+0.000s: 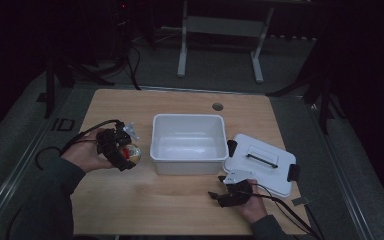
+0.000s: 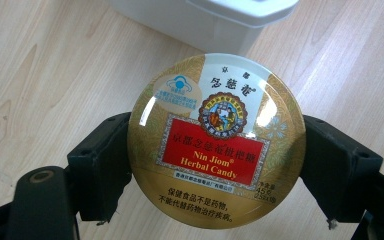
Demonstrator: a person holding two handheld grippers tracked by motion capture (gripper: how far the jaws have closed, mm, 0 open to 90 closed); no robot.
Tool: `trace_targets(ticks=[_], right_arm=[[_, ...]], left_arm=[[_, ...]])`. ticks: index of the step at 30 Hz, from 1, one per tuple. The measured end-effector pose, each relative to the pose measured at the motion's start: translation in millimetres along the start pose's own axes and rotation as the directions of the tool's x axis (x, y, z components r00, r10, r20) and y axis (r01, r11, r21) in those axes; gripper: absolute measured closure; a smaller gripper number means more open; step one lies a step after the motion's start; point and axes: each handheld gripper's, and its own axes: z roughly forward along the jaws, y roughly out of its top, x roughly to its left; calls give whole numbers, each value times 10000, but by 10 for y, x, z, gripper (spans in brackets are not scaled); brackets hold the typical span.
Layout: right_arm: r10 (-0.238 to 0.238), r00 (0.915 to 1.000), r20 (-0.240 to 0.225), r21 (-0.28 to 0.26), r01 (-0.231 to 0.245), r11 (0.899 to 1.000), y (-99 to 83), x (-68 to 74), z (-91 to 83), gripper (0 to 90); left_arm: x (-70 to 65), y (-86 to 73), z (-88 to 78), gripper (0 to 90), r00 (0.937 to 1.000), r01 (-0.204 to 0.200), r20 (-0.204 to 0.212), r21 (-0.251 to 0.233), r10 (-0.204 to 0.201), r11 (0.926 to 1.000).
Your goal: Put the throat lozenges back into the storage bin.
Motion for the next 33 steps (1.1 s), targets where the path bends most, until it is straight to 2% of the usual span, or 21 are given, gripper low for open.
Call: trace_targets(ticks=[21,33], right_arm=[[-4,10000,-2,-3,4,10000,0,0,0,286],[4,10000,-1,0,-4,10000,0,0,0,286]], left_arm=[[14,167,-87,204,9995,-219,249,43,218,9998],[13,271,-128,204,9993,-326,206,-4,326,9995]])
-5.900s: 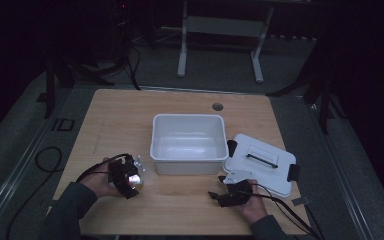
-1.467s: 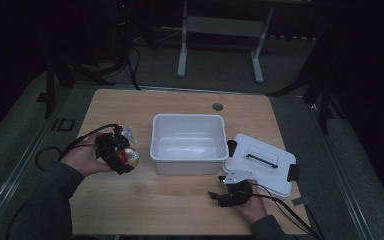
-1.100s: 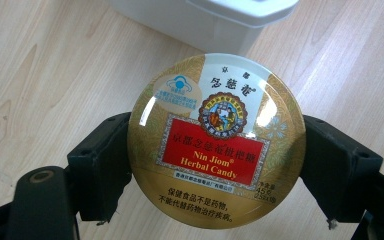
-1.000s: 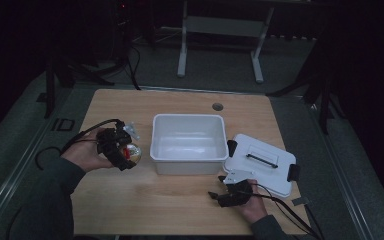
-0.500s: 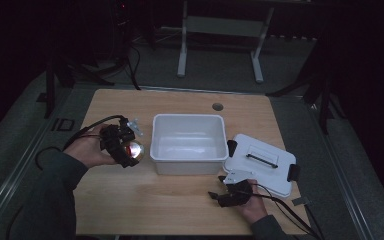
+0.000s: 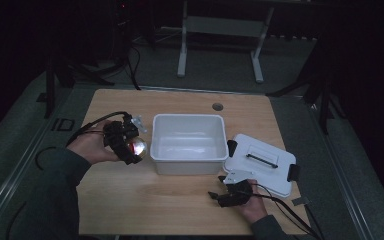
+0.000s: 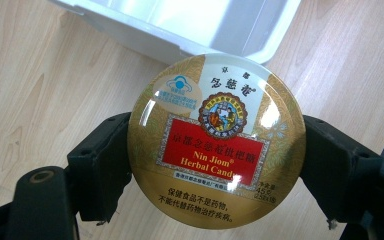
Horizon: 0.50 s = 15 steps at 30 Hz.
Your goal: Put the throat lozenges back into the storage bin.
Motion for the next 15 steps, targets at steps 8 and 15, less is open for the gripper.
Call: trace_targets(ticks=[8,15], right_arm=[[4,10000,0,3,-4,10000,0,0,0,286],[2,10000,-1,2,-2,10000,0,0,0,286]], left_arm=[[-14,102,-24,203,9997,-232,-24,33,233,9997],[-12,158,-26,204,9996,-278,49,-42,278,9996]])
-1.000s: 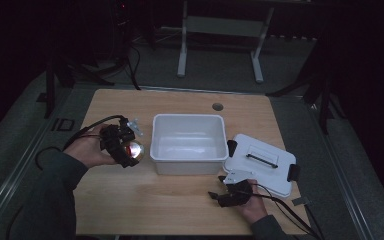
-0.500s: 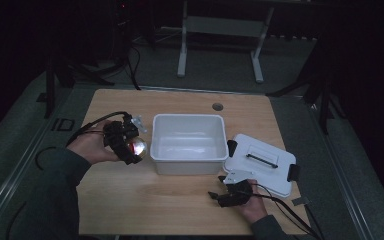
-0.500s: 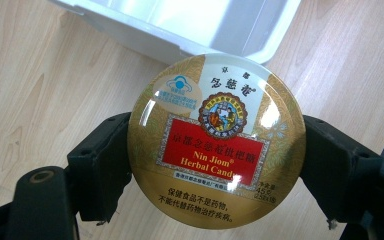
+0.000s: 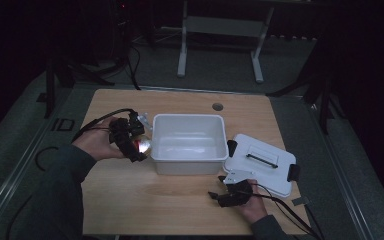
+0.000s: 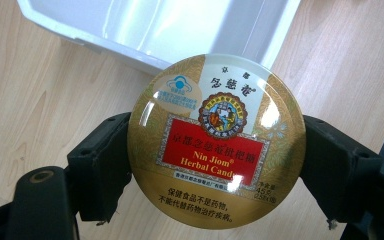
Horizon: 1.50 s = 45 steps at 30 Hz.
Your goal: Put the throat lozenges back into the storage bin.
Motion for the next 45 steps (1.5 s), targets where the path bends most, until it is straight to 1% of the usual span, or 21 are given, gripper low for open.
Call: trace_targets(ticks=[5,19,24,36,45], right_arm=[[-2,10000,-1,2,2,10000,0,0,0,285],[-1,10000,-1,0,1,10000,0,0,0,286],[-1,10000,-2,1,1,10000,0,0,0,286],[-13,10000,-12,2,13,10000,0,0,0,282],[-12,10000,-14,3,12,10000,0,1,0,282]], left_arm=[[1,29,24,204,10000,-62,62,46,62,10000],[-4,154,103,203,9997,-103,213,-75,104,9999],[-20,238,132,203,9992,-209,336,-108,213,9997],[18,350,208,203,9992,-30,408,-98,34,9999],[24,448,276,203,9991,-85,420,-68,88,9999]])
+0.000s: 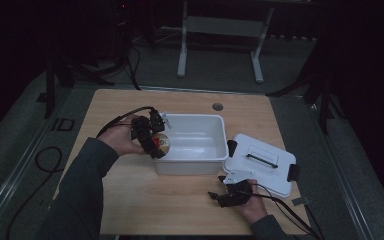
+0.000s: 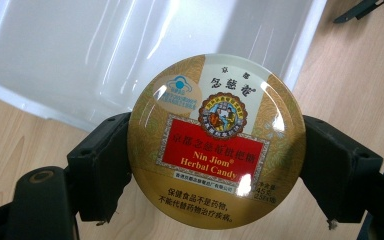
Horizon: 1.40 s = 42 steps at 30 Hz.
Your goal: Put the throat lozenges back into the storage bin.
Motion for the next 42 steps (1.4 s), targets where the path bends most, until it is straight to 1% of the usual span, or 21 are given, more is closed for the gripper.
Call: trace_targets(ticks=[15,34,42], right_arm=[[-3,10000,-3,-2,3,10000,0,0,0,282],[-8,10000,-8,0,8,10000,0,0,0,280],[-6,10000,-8,-1,6,10000,0,0,0,280]], left_arm=[[35,98,86,203,9999,92,-75,3,-92,10000],[3,220,186,203,9999,-124,-91,146,125,9998],[12,231,205,203,10000,-53,-75,128,54,9999]])
